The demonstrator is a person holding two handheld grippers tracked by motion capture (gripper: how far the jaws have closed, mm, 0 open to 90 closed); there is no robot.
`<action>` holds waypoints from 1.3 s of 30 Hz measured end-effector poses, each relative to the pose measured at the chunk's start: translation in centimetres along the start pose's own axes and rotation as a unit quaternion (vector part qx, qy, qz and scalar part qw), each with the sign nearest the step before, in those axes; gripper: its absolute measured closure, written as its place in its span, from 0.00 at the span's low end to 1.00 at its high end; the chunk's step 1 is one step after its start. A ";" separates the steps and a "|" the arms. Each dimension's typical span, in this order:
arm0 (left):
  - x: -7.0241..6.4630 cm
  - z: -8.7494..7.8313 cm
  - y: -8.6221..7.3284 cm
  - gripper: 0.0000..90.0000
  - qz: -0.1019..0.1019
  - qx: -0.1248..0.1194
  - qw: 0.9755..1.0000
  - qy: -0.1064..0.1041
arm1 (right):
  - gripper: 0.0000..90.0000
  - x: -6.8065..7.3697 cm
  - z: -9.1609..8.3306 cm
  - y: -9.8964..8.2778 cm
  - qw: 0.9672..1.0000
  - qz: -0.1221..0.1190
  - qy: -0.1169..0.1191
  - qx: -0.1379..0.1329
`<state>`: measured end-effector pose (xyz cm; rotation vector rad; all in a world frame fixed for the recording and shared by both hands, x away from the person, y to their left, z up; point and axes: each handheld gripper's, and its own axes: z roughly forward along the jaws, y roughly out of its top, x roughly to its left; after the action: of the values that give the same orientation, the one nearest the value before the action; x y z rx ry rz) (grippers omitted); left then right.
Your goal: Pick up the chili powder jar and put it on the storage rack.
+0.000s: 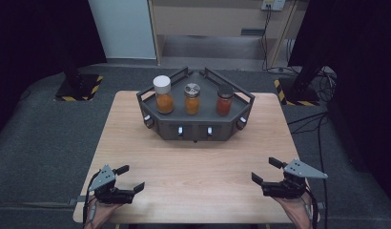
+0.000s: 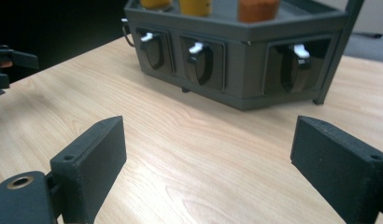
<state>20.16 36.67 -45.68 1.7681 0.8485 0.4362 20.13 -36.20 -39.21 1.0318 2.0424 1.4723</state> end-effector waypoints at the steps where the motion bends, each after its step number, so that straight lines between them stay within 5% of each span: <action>1: 0.0 0.0 0.0 0.06 0.000 0.000 1.000 0.000 | 0.12 0.0 0.0 -0.2 1.000 -0.001 -0.003 0.002; 6: 0.1 0.0 0.0 0.06 -0.001 -0.001 1.000 -0.001 | 0.12 -0.1 0.3 -1.2 1.000 -0.007 -0.016 0.014; 22: 0.0 0.1 0.1 0.06 0.004 0.001 1.000 -0.005 | 0.12 -1.0 0.5 -3.3 1.000 0.005 -0.005 0.012; 39: 0.0 0.1 0.1 0.06 0.008 -0.001 1.000 -0.008 | 0.12 -0.6 0.8 -3.8 1.000 -0.025 -0.008 0.011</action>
<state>20.27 36.57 -45.63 1.7764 0.8226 0.4319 19.86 -36.78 -43.08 0.9905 2.0635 1.4155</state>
